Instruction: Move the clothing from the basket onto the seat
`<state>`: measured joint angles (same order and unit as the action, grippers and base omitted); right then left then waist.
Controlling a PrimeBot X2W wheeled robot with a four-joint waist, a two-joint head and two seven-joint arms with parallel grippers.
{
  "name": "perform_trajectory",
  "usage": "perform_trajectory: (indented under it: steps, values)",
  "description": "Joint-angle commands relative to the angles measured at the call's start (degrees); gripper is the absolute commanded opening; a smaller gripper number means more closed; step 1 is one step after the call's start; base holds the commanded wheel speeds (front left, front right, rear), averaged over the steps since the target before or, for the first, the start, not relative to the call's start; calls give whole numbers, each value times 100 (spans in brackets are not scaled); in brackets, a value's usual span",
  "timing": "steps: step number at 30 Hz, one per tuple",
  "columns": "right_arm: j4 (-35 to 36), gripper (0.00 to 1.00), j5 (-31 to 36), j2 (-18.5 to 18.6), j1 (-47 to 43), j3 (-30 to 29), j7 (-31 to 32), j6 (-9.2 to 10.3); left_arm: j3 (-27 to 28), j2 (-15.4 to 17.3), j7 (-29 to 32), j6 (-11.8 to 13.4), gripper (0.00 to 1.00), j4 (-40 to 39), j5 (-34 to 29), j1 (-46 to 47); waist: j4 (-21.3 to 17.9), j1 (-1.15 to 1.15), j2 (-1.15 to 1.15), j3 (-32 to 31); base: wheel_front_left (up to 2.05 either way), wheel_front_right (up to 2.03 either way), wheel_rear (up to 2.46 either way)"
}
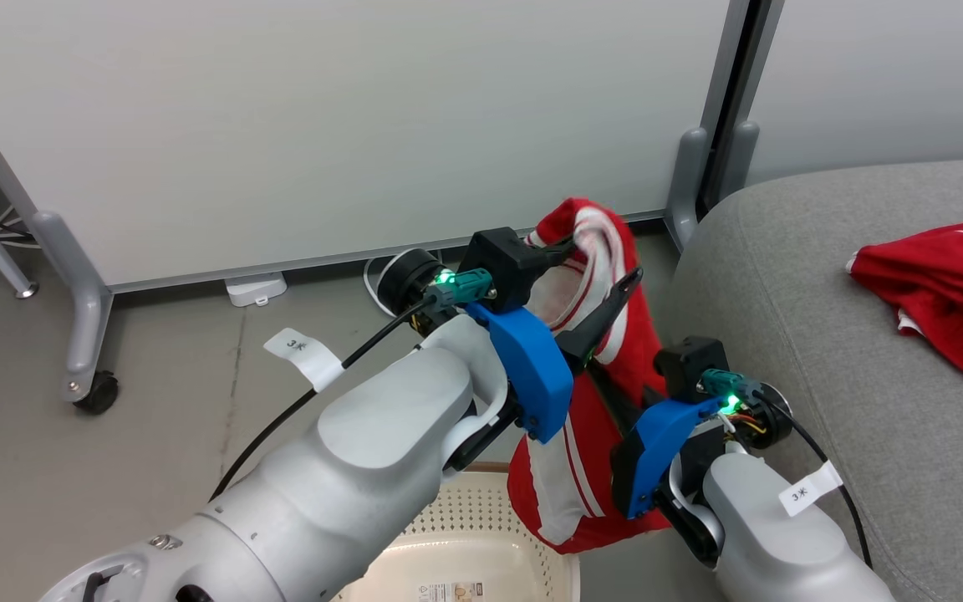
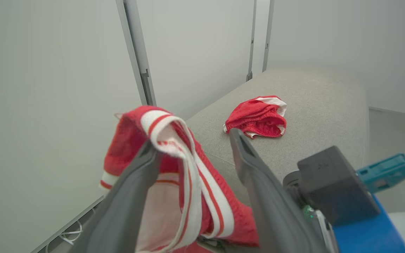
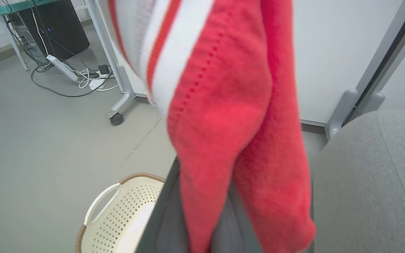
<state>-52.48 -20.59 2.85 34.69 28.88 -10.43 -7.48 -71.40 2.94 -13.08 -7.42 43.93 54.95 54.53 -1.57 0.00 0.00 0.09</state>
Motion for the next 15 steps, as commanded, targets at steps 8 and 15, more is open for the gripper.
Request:
perform_trajectory:
  steps: [8,15]
  values:
    - [-123,0,-33,7,174,-54,-147,-3,100,55,-175,108,100,55,-46,-238,3,0,0,17,0,0,0]
    - [-52,0,29,7,154,-269,-296,-3,804,437,-215,221,100,-544,-506,-866,3,0,0,88,0,0,0]
